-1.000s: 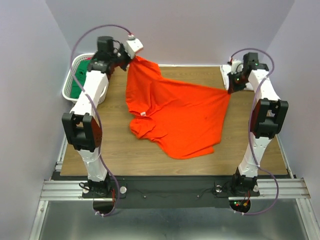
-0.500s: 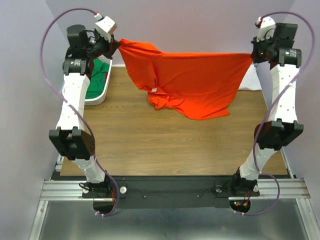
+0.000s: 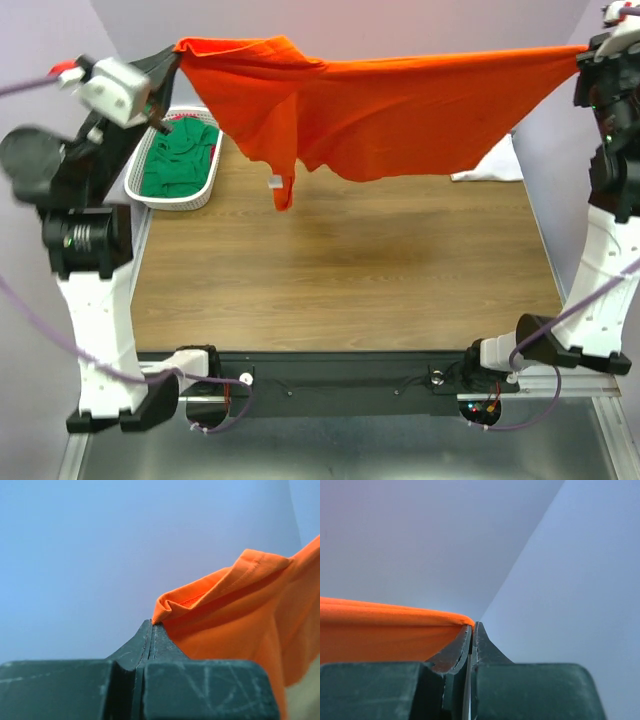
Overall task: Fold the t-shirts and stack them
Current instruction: Flatten the tshirt out
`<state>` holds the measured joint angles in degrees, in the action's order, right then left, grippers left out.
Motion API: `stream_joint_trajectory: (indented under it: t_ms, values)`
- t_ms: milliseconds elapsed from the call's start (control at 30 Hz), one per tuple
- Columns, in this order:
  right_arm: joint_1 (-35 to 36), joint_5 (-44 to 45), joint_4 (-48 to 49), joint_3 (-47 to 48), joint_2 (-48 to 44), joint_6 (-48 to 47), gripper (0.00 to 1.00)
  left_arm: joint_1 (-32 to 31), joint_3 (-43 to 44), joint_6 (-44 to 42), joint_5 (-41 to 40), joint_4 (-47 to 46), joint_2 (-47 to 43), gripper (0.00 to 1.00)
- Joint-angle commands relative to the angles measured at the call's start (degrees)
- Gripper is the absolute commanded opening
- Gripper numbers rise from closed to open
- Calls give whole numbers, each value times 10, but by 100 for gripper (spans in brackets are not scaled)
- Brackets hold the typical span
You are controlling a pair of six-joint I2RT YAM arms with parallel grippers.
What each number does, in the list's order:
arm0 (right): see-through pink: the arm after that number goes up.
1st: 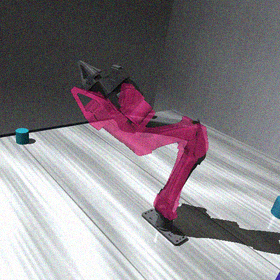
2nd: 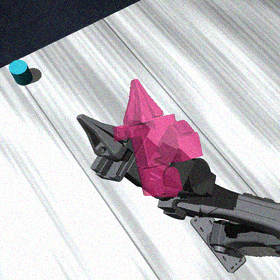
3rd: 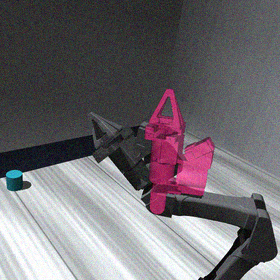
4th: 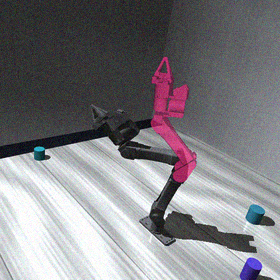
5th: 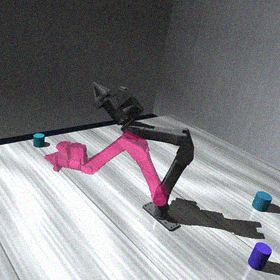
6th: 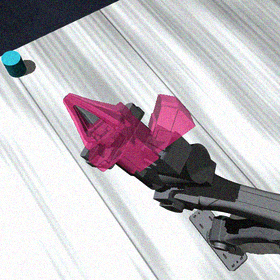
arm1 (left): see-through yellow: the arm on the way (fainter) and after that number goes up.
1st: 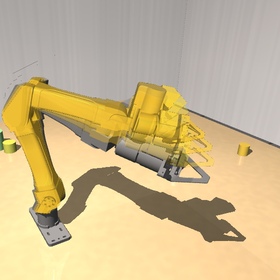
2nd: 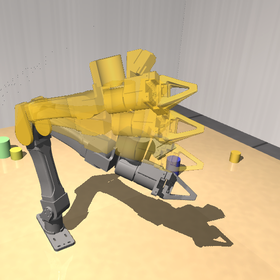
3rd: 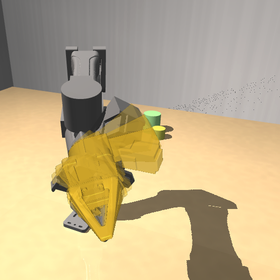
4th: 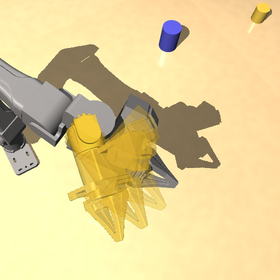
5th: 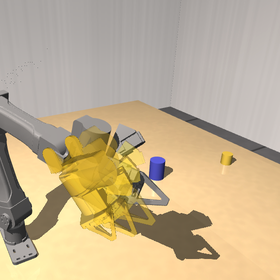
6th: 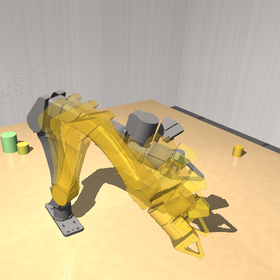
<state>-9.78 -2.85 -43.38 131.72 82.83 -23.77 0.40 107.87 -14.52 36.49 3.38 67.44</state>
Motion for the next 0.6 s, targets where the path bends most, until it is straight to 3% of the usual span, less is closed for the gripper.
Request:
stream_joint_trajectory:
  t_ms: [0, 333, 567]
  values:
    - [-10, 51, 80, 2, -14, -21, 1, 7, -14, 17, -69, -87, -27, 0]
    - [-10, -1, 94, -16, 47, -21, 1, 7, -24, -2, -93, -88, 18, 0]
    - [-4, -46, 106, 7, 154, -1, 1, 7, -15, -5, -79, -90, 139, 0]
